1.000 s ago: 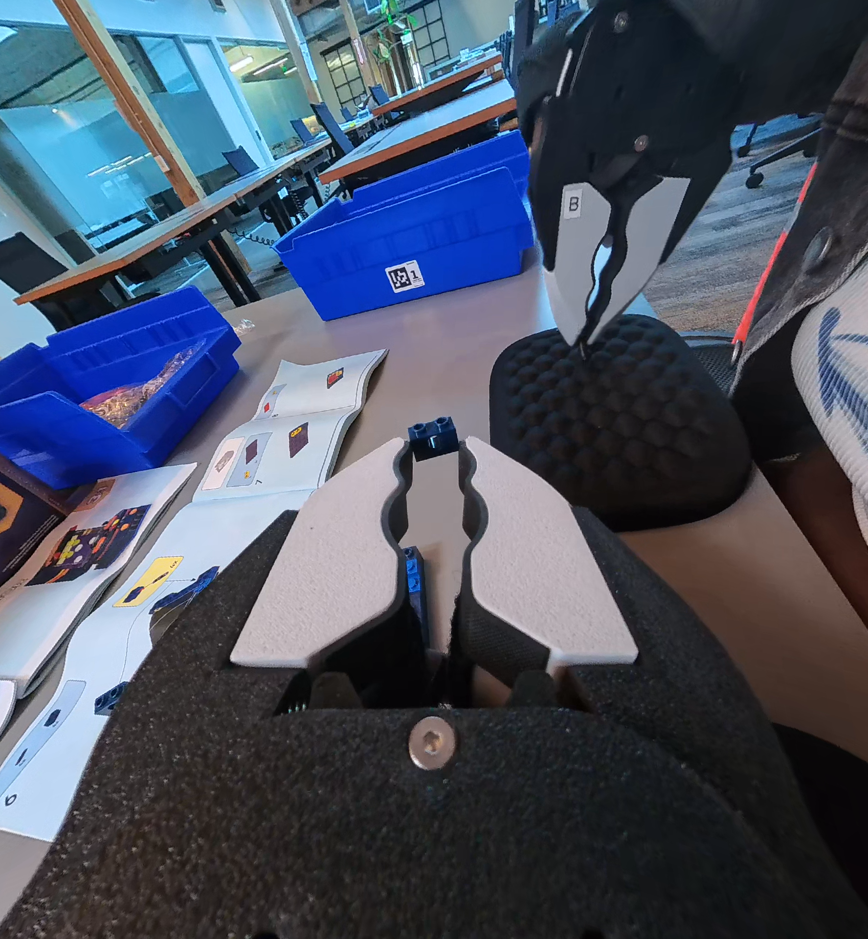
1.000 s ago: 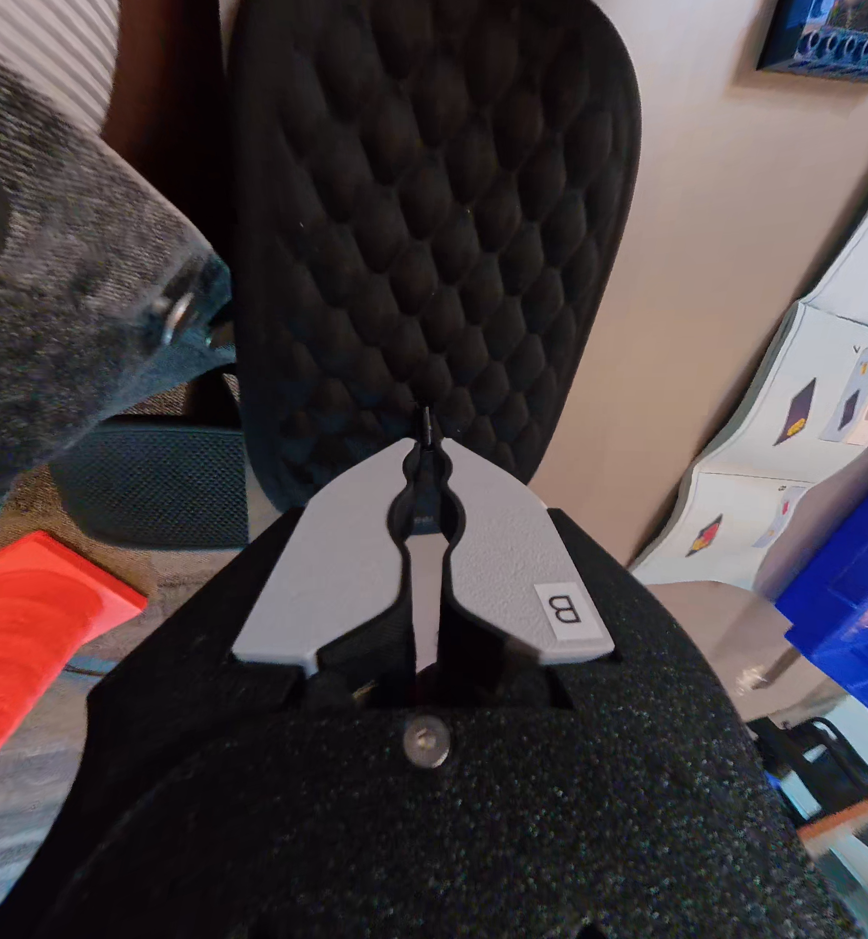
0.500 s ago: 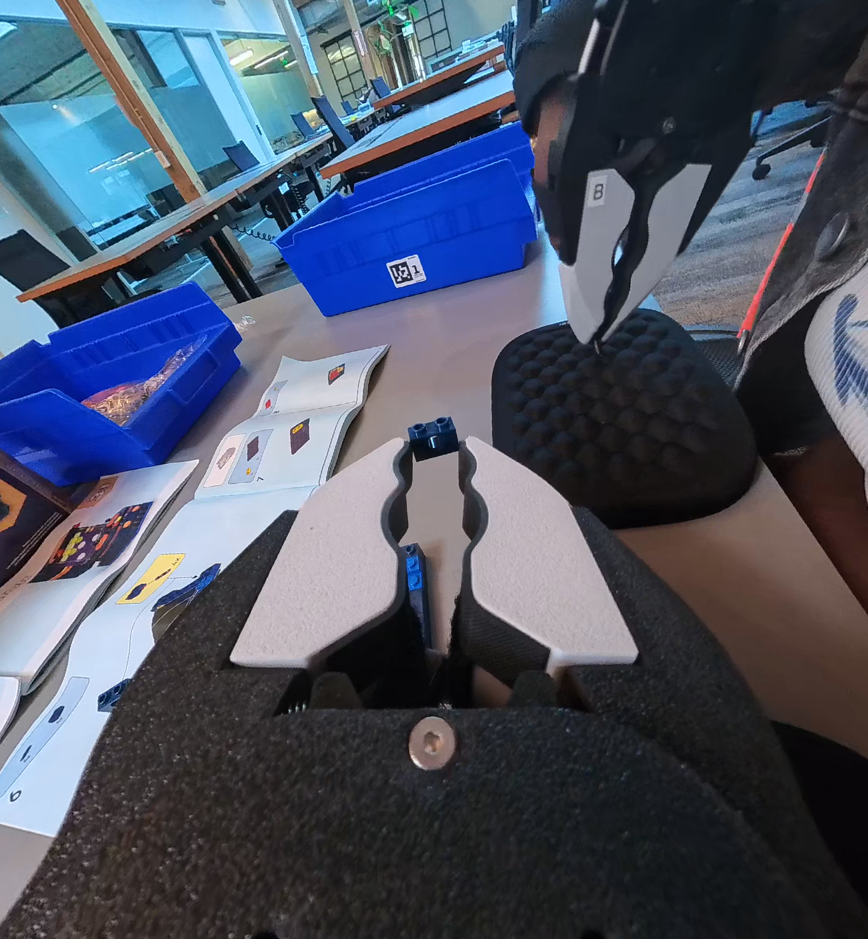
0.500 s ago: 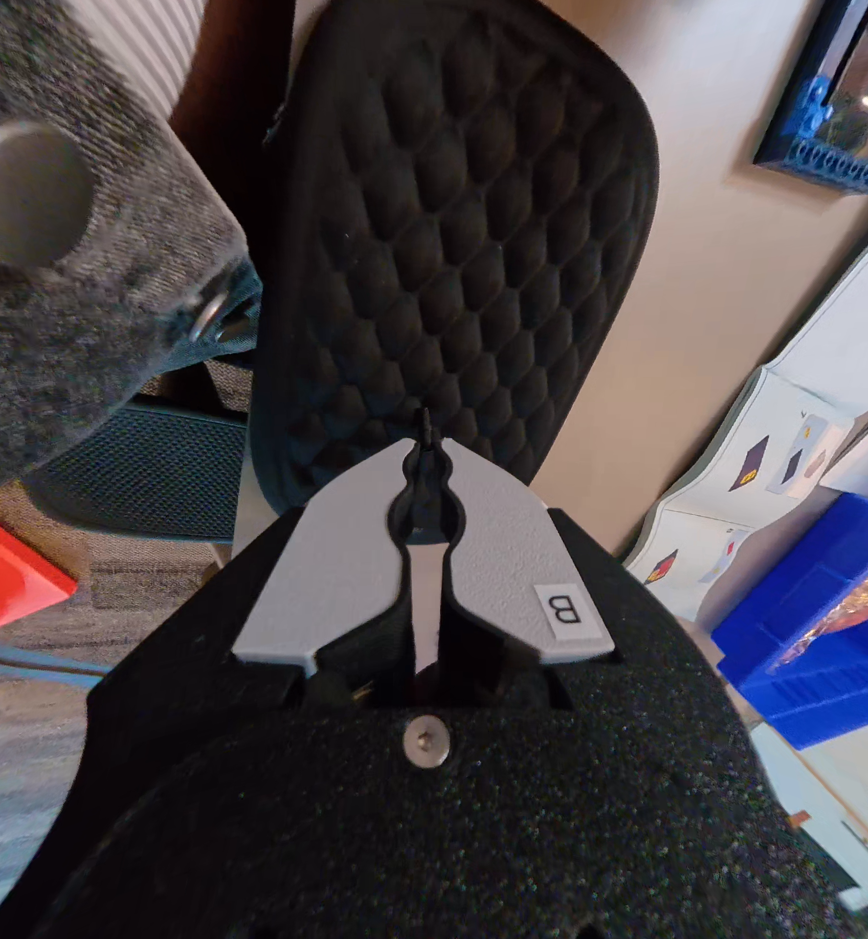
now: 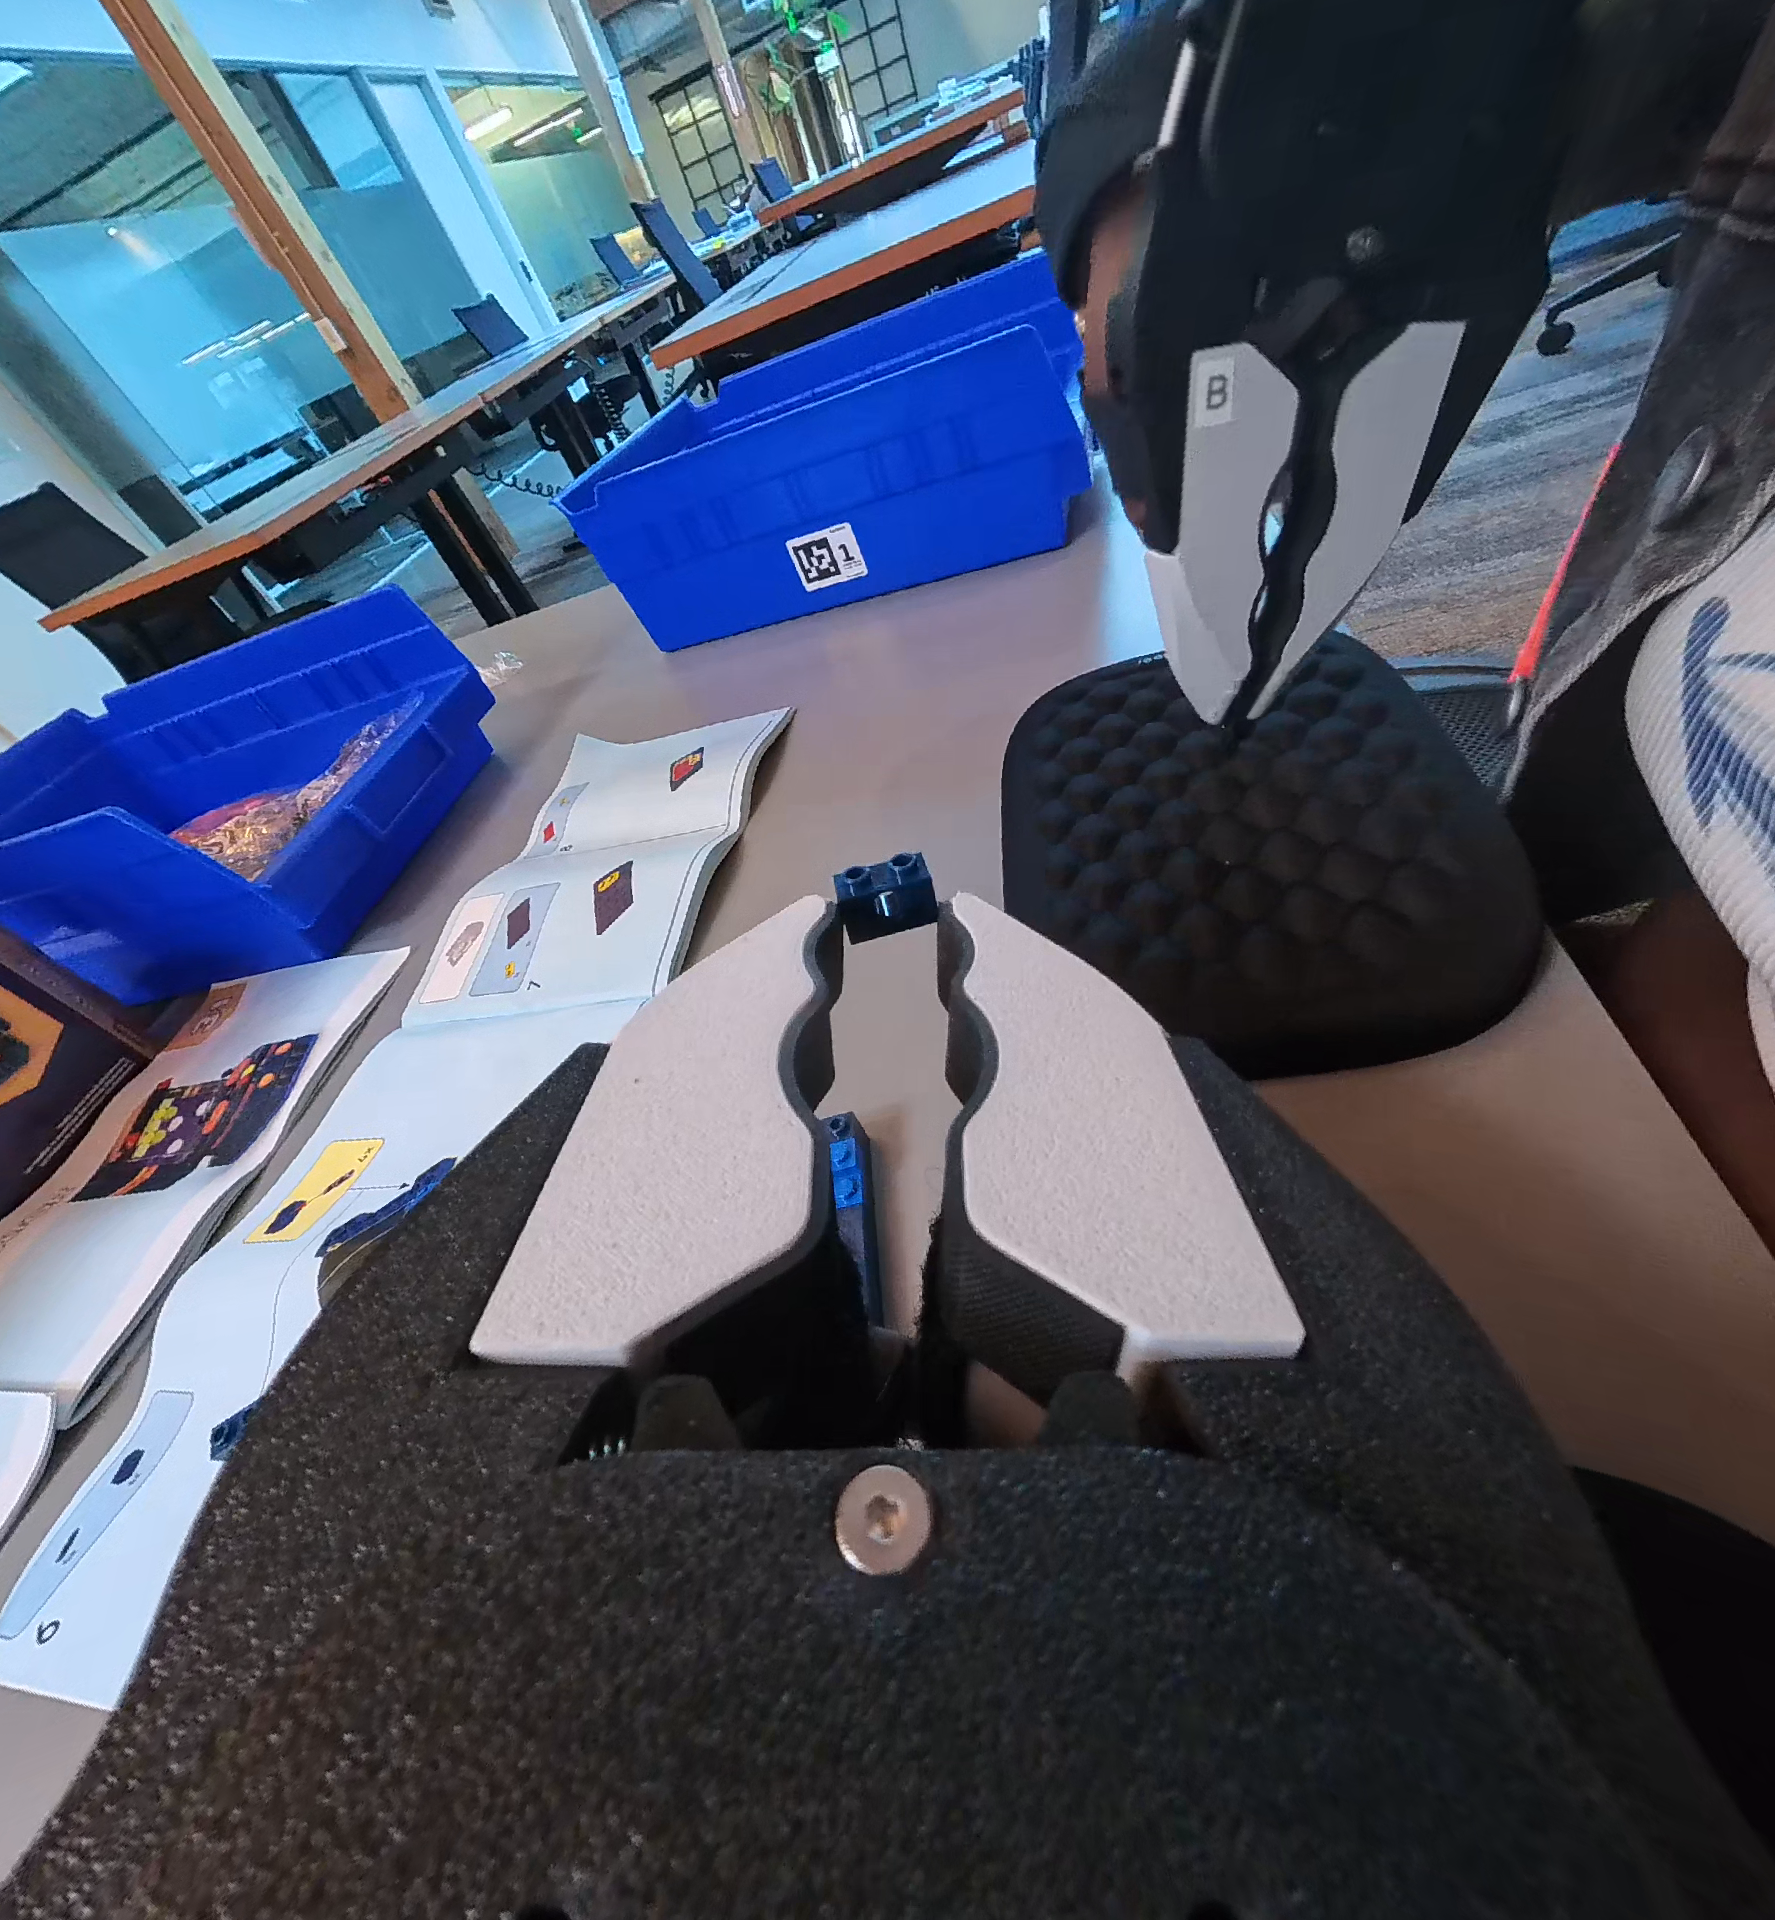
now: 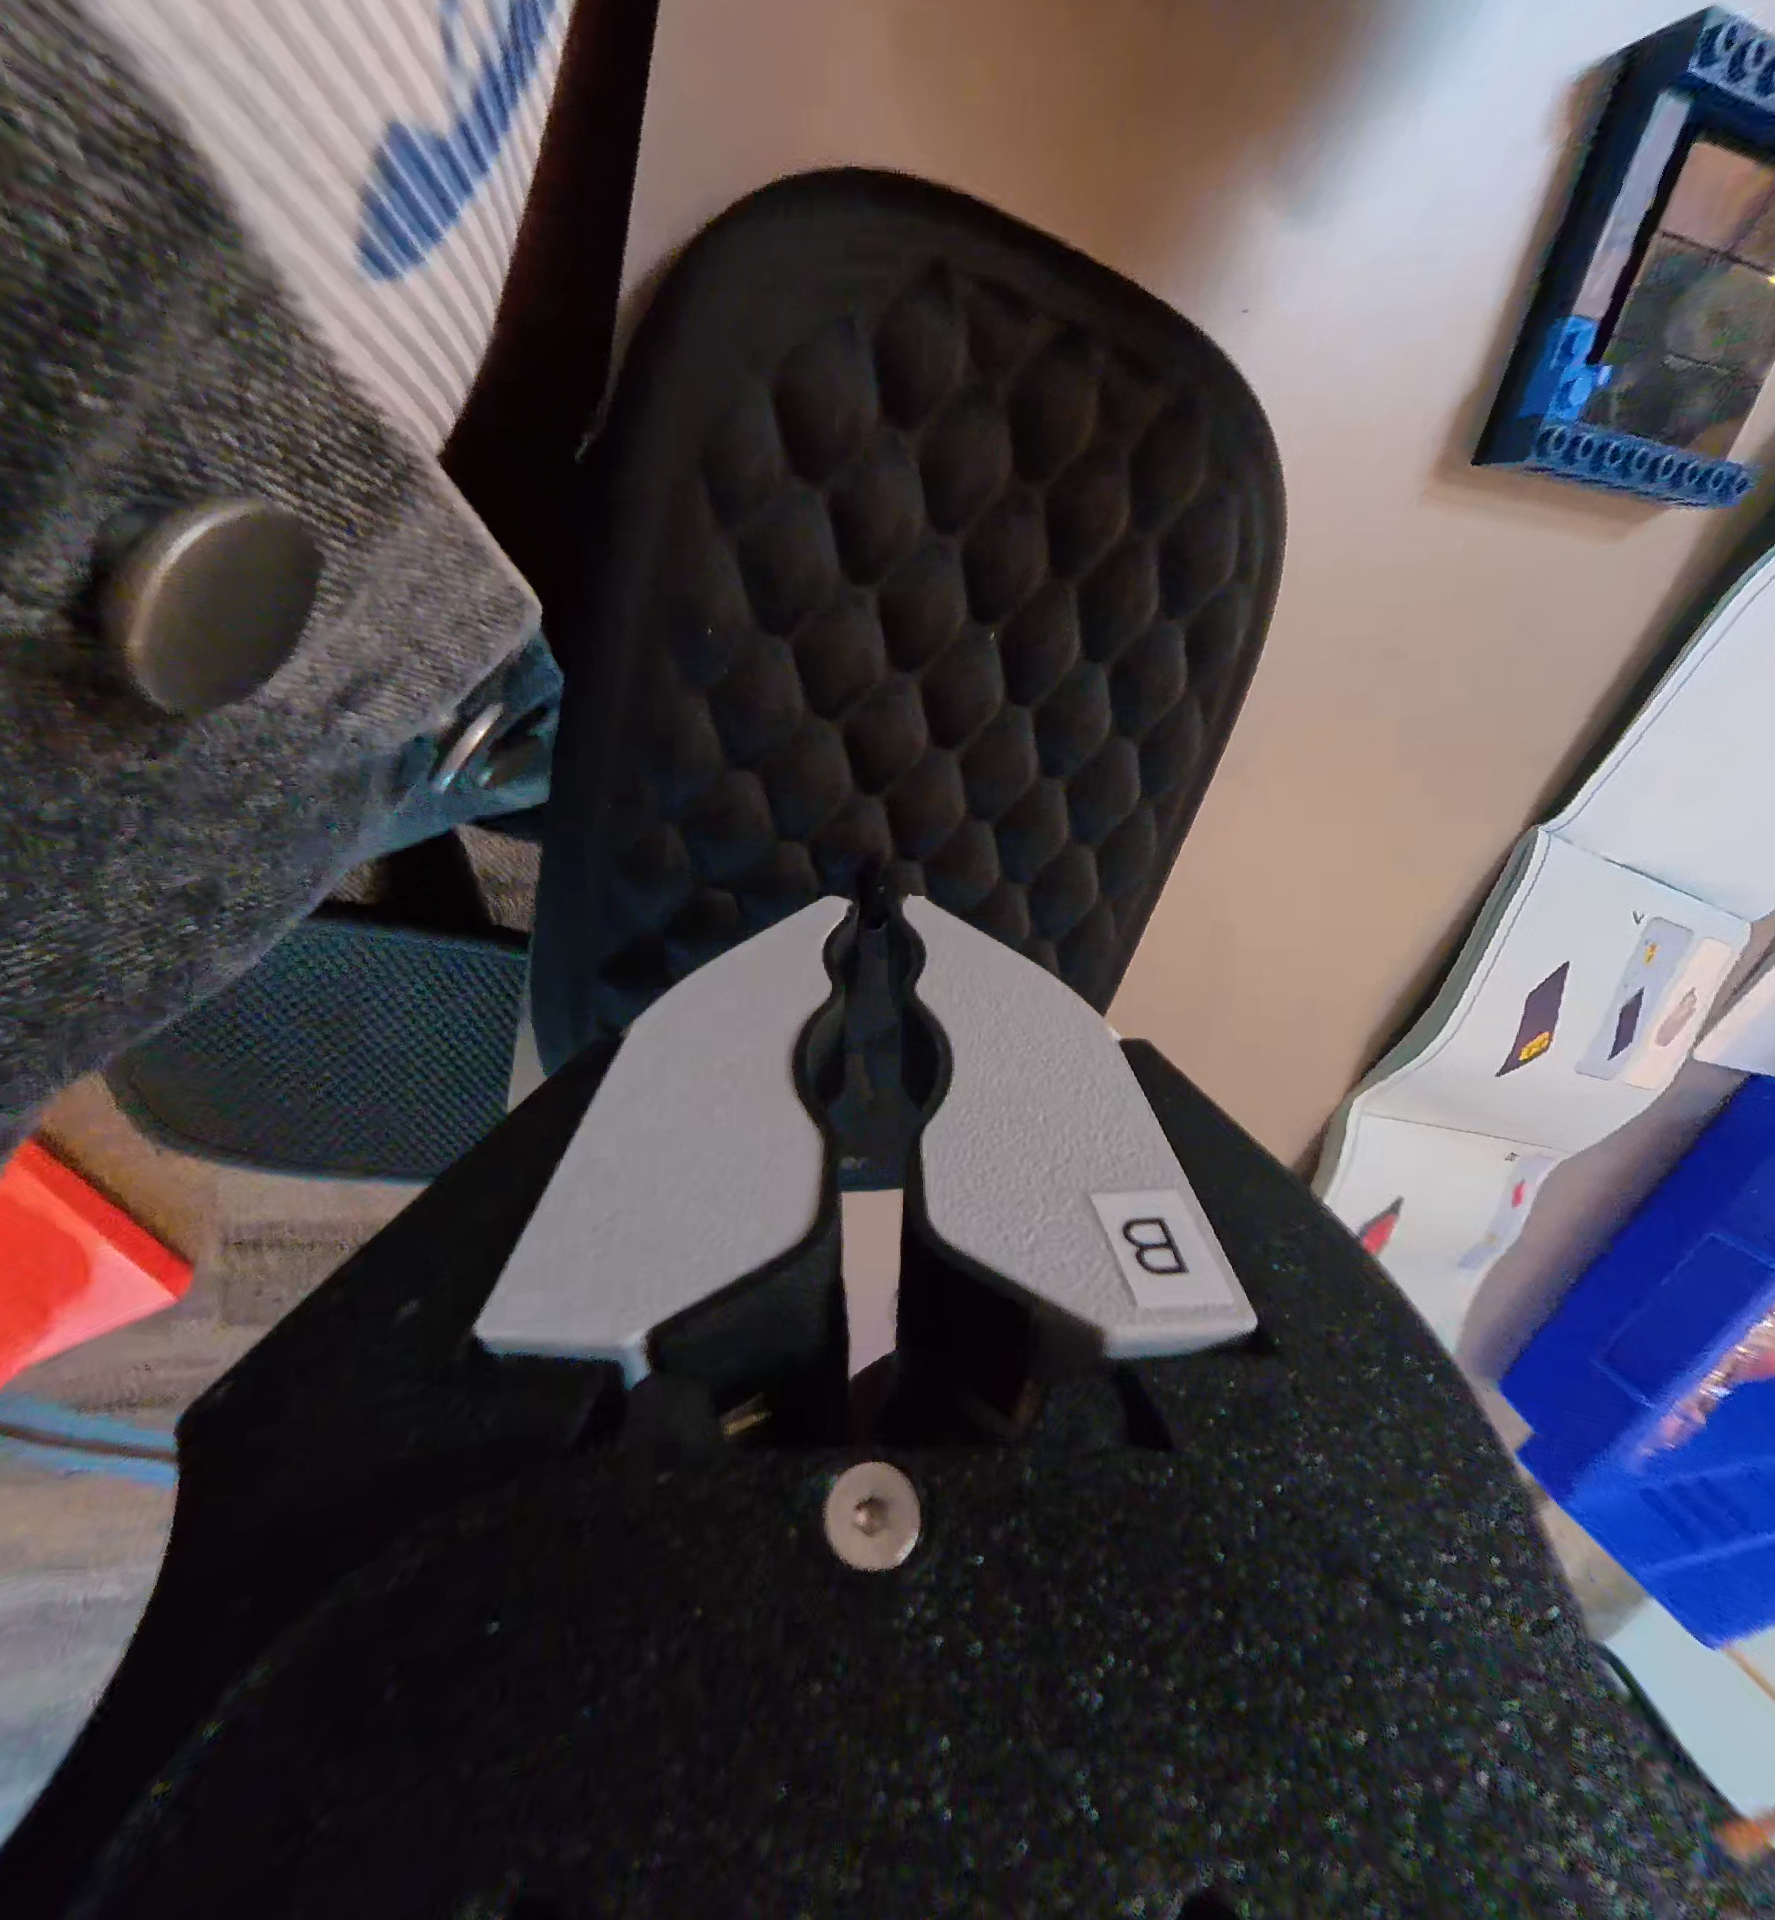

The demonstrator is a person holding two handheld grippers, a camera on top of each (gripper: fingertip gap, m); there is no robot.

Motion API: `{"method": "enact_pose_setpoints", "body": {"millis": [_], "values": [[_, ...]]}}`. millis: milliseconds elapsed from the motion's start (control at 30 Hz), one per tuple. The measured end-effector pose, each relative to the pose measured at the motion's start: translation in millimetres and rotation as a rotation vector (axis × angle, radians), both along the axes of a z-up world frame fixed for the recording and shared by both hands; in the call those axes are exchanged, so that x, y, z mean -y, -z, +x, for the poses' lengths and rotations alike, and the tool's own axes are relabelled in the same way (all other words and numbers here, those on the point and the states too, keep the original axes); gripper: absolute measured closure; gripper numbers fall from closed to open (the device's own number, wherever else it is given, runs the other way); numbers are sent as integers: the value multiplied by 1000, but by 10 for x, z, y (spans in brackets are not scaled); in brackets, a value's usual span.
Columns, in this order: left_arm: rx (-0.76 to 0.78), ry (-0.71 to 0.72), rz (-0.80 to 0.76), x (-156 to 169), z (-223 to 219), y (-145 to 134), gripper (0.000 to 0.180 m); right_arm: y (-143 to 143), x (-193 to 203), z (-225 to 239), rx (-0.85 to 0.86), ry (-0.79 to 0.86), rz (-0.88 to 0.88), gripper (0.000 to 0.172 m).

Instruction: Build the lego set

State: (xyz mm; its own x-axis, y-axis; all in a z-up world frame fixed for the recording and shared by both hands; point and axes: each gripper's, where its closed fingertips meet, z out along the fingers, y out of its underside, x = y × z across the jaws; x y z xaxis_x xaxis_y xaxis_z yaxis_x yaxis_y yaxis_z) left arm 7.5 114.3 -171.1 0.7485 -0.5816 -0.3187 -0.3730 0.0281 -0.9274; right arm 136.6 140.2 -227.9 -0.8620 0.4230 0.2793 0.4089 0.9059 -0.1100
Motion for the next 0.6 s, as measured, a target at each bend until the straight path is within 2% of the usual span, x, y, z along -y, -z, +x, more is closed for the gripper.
{"method": "enact_pose_setpoints", "body": {"millis": [433,600], "values": [[-3,1,-3,5,9,6,164,13,19,-8,-64,103,-237,167],[-1,3,-5,9,13,7,164,4,-2,5,-122,162,-400,167]]}}
